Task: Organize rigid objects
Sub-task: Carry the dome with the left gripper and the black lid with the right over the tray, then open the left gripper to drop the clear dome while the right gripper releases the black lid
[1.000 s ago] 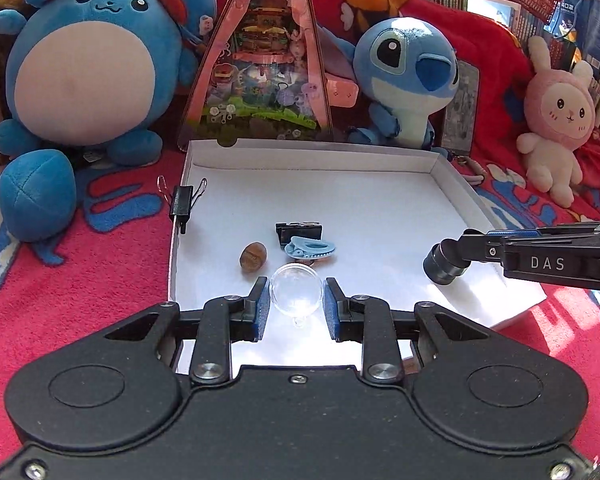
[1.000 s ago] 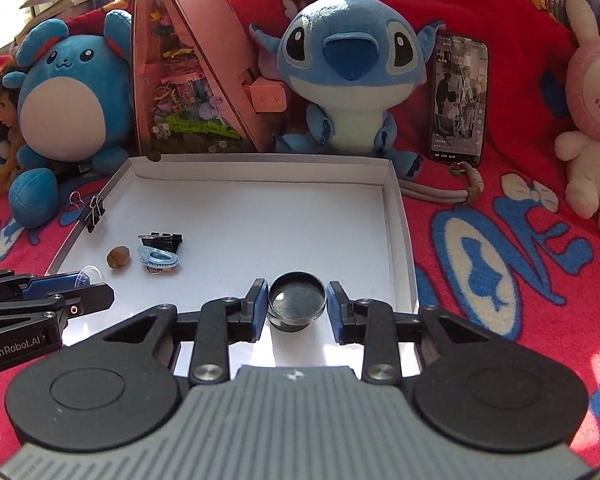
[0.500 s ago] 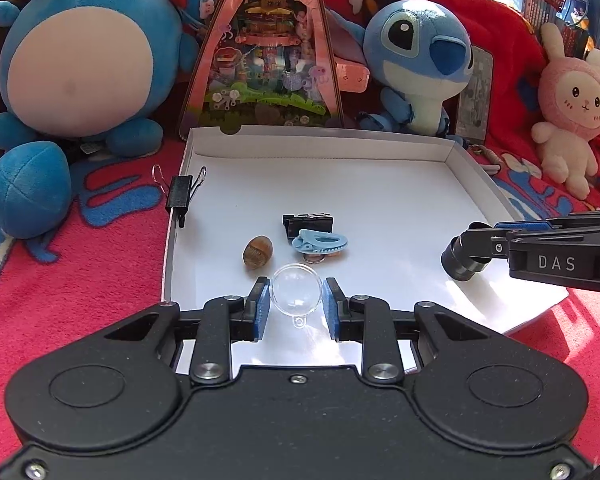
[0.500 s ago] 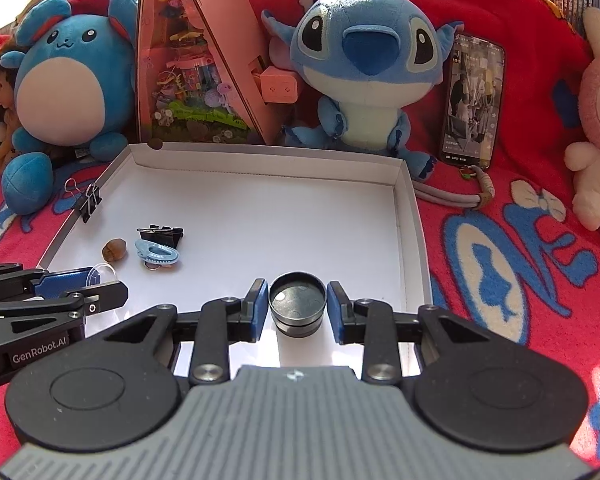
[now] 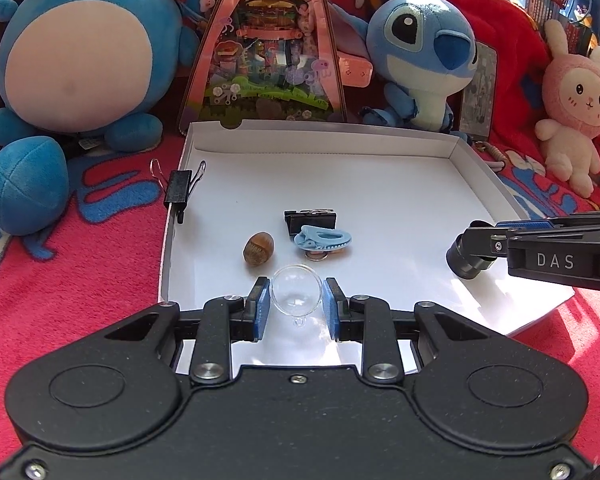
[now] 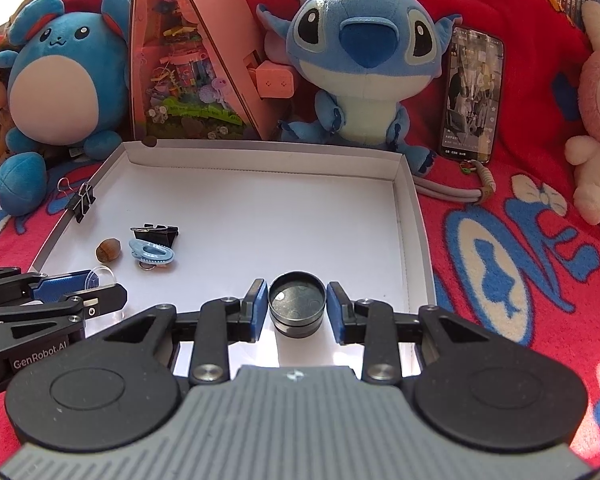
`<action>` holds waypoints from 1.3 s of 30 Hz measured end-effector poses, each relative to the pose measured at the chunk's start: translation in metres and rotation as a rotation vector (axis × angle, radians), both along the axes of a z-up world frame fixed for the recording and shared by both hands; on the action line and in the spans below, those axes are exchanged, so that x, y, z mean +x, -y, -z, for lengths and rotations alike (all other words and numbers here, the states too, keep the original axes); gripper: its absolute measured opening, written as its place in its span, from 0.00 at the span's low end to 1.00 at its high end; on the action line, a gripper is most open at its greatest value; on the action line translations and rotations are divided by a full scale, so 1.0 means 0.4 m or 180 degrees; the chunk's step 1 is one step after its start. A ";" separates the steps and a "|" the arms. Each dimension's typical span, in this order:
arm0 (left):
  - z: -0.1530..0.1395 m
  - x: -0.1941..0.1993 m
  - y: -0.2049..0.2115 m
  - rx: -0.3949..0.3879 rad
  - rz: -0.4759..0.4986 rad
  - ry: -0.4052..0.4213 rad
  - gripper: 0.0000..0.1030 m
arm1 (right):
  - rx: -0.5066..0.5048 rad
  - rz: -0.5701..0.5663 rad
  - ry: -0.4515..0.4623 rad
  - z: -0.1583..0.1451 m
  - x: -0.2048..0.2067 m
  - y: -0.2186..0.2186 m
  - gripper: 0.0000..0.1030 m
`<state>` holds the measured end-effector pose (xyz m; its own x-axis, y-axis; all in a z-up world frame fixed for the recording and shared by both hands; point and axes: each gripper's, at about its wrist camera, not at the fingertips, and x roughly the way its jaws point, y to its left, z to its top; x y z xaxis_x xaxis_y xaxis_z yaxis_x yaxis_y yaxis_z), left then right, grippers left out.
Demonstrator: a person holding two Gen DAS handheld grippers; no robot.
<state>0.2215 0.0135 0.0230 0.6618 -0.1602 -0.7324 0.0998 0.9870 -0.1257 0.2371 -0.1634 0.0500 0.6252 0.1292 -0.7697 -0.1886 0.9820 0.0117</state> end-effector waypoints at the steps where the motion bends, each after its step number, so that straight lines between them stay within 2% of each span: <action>1: 0.001 0.000 0.000 -0.0001 -0.0003 -0.0002 0.26 | -0.0002 0.0004 0.0012 0.000 0.000 0.000 0.42; 2: 0.003 0.001 0.000 -0.0005 -0.0006 -0.0004 0.26 | 0.0000 0.0010 0.0019 0.000 0.000 0.000 0.43; 3: 0.004 0.001 0.000 -0.0006 -0.0008 -0.0003 0.26 | 0.0001 0.0020 0.0024 0.001 0.000 0.001 0.52; 9: 0.004 0.001 0.000 -0.0008 -0.0008 -0.0002 0.26 | 0.0013 0.0030 0.0021 0.005 0.001 0.004 0.58; 20: 0.004 0.003 0.005 0.0037 0.0005 0.0023 0.26 | -0.0012 -0.0003 -0.0071 0.032 0.002 -0.002 0.58; 22: 0.005 0.004 0.006 0.0040 0.0005 0.0030 0.26 | -0.0026 -0.0012 -0.0071 0.036 0.001 -0.005 0.55; 24: 0.006 0.004 0.008 0.0048 0.0011 0.0044 0.26 | -0.0022 -0.0014 -0.0081 0.040 0.002 -0.006 0.45; 26: 0.008 0.004 0.011 0.0057 0.0013 0.0060 0.26 | -0.0025 -0.0018 -0.0081 0.043 0.002 -0.008 0.39; 39: 0.012 0.011 0.015 0.0086 -0.0015 0.0120 0.26 | -0.0038 -0.0009 -0.0050 0.065 -0.005 -0.004 0.36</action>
<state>0.2259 0.0075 0.0181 0.6896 -0.1376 -0.7110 0.0993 0.9905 -0.0954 0.2350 -0.1618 0.0240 0.6126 0.1217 -0.7810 -0.1913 0.9815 0.0029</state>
